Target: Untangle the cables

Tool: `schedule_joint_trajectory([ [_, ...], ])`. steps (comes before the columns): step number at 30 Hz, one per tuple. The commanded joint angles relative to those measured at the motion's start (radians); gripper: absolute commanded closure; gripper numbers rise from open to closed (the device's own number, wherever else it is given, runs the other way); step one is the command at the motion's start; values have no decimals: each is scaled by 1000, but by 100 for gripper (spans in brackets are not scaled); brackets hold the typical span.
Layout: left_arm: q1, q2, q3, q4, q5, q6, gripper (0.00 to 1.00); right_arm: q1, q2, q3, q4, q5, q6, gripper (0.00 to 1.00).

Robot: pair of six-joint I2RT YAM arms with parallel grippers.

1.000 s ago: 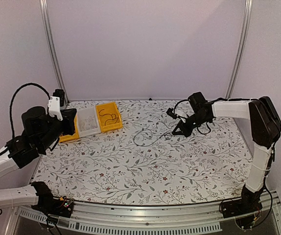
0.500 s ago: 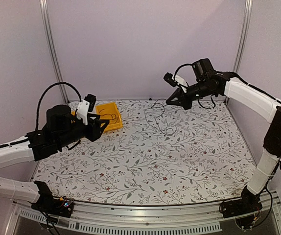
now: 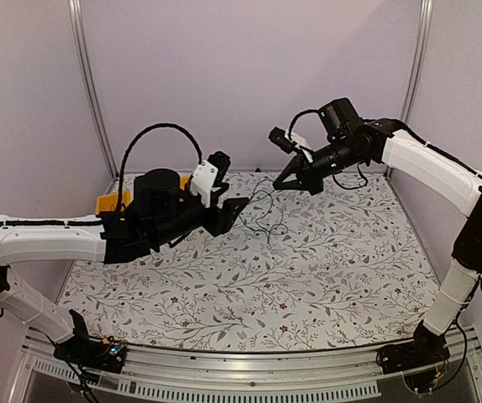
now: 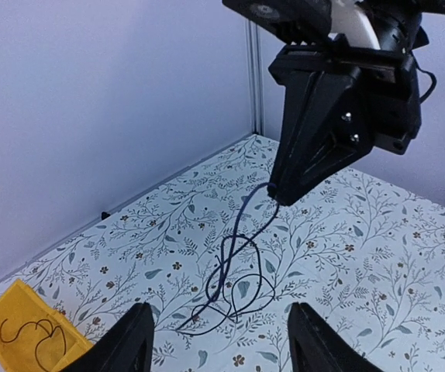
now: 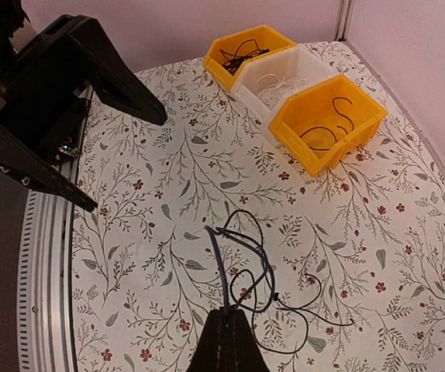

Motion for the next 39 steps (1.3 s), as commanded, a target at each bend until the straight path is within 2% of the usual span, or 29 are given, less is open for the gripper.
schedule_joint_trajectory([
  [1,-28,106,75,80,-124,18,41,13,-40,28,-19,-81,50,100],
  [15,-28,267,121,210,-225,3,50,28,-60,17,-22,-143,87,100],
  [19,-9,308,137,268,-184,-29,54,31,-69,13,-25,-147,89,100],
  [27,39,381,160,353,-193,-110,61,31,-102,18,-48,-153,88,100],
  [30,67,428,176,385,-265,-156,59,32,-110,36,-79,-211,78,100],
  [32,93,488,209,380,-342,-189,54,32,-114,68,-113,-274,65,100],
  [35,144,582,258,335,-367,-248,50,31,-122,148,-160,-329,35,100],
  [39,179,667,261,326,-368,-321,46,31,-162,295,-185,-271,24,100],
])
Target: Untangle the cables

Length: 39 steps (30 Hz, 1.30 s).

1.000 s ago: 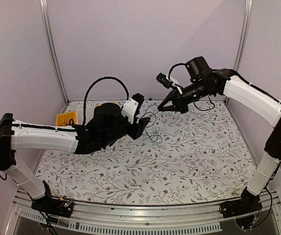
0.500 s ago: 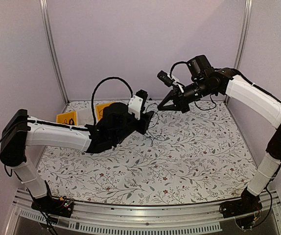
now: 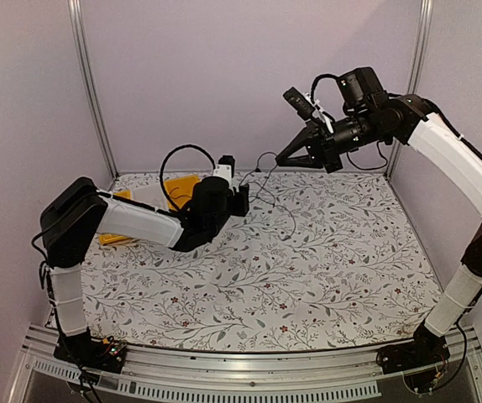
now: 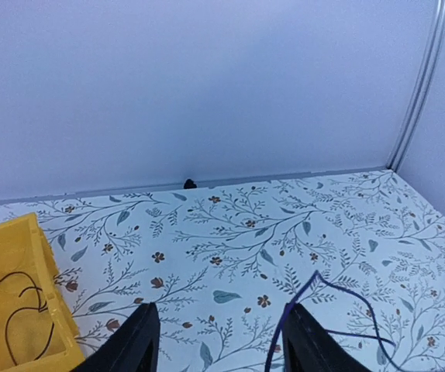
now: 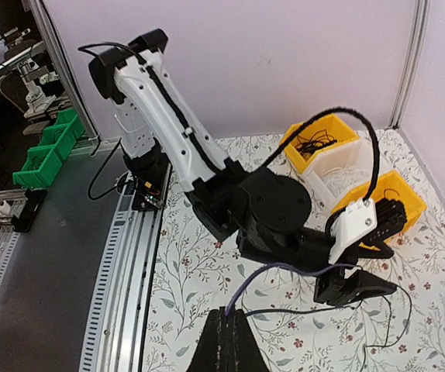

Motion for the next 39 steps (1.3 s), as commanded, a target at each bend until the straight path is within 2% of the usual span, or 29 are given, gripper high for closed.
schedule_joint_trajectory([
  [1,44,76,-16,0,-47,-87,46,5,-89,179,-53,-3,-27,100],
  [9,50,106,-75,-33,-5,-115,45,5,-167,309,-24,82,-32,100],
  [16,41,52,-176,-3,48,-122,46,-9,-173,291,-18,144,-38,100],
  [20,5,-46,-270,57,67,-70,46,-9,-156,171,0,185,-48,100],
  [25,-66,-255,-410,81,1,-27,45,-9,-175,-62,77,222,-72,100],
  [30,-134,-458,-518,109,-21,60,43,-7,-167,-194,120,250,-96,100],
  [34,-182,-563,-650,302,139,255,41,-5,-127,-231,128,260,-110,100],
  [36,-183,-600,-661,270,261,304,41,1,-99,-237,127,269,-119,100],
  [39,-183,-618,-576,125,409,323,40,23,-74,-248,124,292,-132,100],
])
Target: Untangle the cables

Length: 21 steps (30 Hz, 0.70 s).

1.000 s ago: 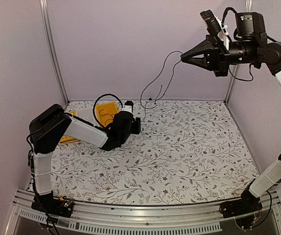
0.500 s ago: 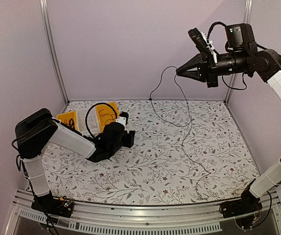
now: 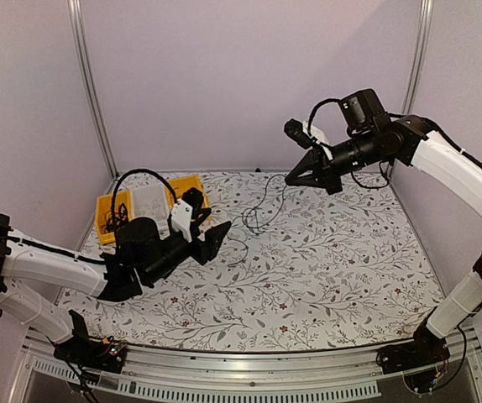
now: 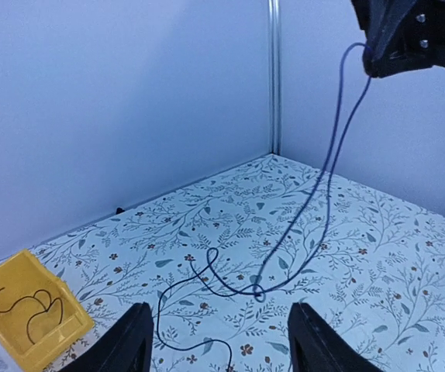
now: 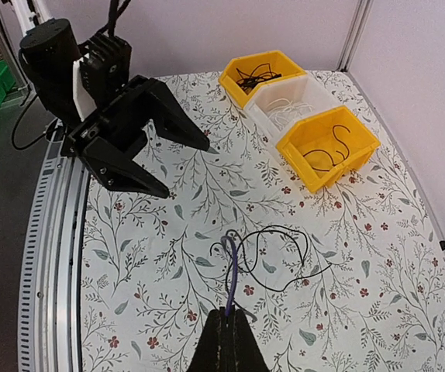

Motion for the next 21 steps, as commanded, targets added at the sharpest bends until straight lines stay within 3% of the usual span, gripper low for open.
schedule_joint_trajectory([
  [1,-13,-22,98,-109,263,111,39,32,47,-27,20,45,-35,100],
  [12,-18,123,293,-226,336,112,44,131,77,-29,-5,99,-60,100],
  [21,-13,133,317,-226,341,114,89,153,79,-32,-11,129,-76,100],
])
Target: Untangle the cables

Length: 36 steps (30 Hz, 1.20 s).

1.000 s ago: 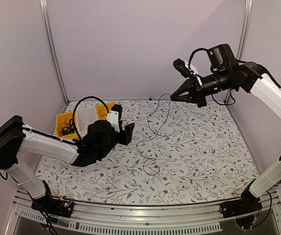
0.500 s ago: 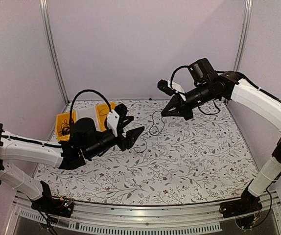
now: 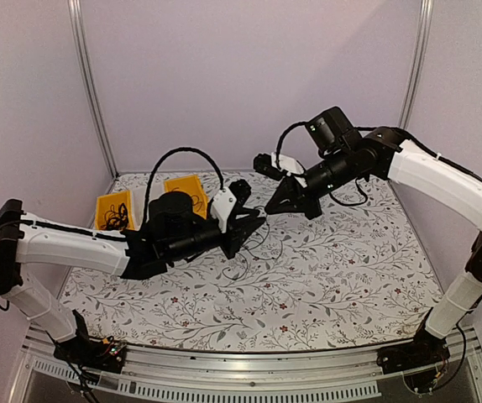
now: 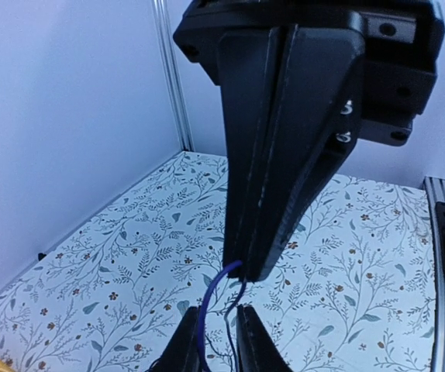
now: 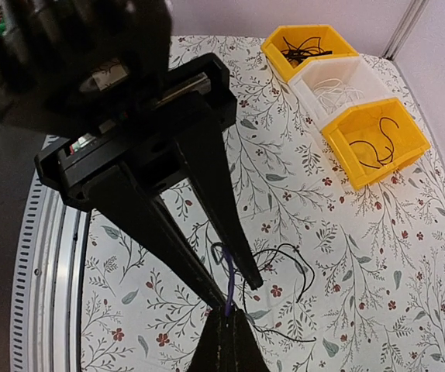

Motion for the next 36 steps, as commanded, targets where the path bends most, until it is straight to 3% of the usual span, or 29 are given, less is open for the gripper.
schedule_joint_trajectory([
  [1,-3,-26,5,19,6,1,93,3,2,-3,-4,25,-13,100],
  [3,5,-44,1,23,-10,-2,100,3,2,-3,-3,24,-11,96],
  [6,40,-70,31,-40,-34,-22,100,1,-6,-13,-5,51,-7,67],
  [12,156,-140,155,-206,-50,-62,100,-114,-142,-175,75,41,1,48],
  [19,292,-208,267,-327,-109,-103,100,-254,-288,-494,263,-15,22,45],
  [23,369,-213,360,-399,-114,-130,100,-291,-280,-643,388,-36,35,45],
  [36,582,-87,664,-460,21,-193,100,-292,-134,-675,385,-26,11,41],
])
